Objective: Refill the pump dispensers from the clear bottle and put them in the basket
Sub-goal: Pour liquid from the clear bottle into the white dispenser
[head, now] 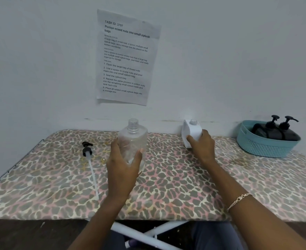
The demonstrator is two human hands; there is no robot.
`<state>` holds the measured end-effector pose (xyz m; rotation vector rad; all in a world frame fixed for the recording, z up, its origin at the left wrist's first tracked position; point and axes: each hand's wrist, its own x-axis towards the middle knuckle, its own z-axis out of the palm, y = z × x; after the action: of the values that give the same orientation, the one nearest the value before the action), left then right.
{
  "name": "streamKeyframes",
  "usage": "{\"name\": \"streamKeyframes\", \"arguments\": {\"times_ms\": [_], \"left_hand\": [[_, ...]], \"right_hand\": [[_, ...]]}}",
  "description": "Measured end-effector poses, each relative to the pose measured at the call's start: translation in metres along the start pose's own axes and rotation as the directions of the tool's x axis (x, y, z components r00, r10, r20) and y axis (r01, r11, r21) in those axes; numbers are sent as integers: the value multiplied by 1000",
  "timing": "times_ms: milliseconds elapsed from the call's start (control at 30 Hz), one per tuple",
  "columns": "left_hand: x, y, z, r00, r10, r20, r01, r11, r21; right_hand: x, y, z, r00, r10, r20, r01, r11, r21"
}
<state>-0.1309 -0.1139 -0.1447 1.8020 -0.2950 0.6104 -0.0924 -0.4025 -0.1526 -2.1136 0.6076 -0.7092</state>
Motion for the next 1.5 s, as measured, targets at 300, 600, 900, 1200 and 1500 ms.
{"name": "streamKeyframes", "arguments": {"times_ms": [300, 600, 900, 1200, 1500], "left_hand": [[-4, 10, -3, 997, 69, 22, -70, 997, 33], [-18, 19, 1, 981, 176, 83, -186, 973, 136], [-25, 23, 8, 942, 294, 161, -328, 911, 249], [-19, 12, 21, 885, 403, 231, -464, 793, 394], [-15, 16, 20, 840, 493, 229, -536, 686, 491]], "right_hand": [[-54, 4, -37, 992, -96, 75, 94, 995, 33], [-126, 6, -70, 988, -131, 86, 120, 986, 118], [-147, 12, -69, 983, -171, 71, 158, 976, 152], [-159, 12, -63, 974, -208, 94, 190, 967, 172], [-167, 8, -59, 961, -242, 133, 215, 958, 192]]}}
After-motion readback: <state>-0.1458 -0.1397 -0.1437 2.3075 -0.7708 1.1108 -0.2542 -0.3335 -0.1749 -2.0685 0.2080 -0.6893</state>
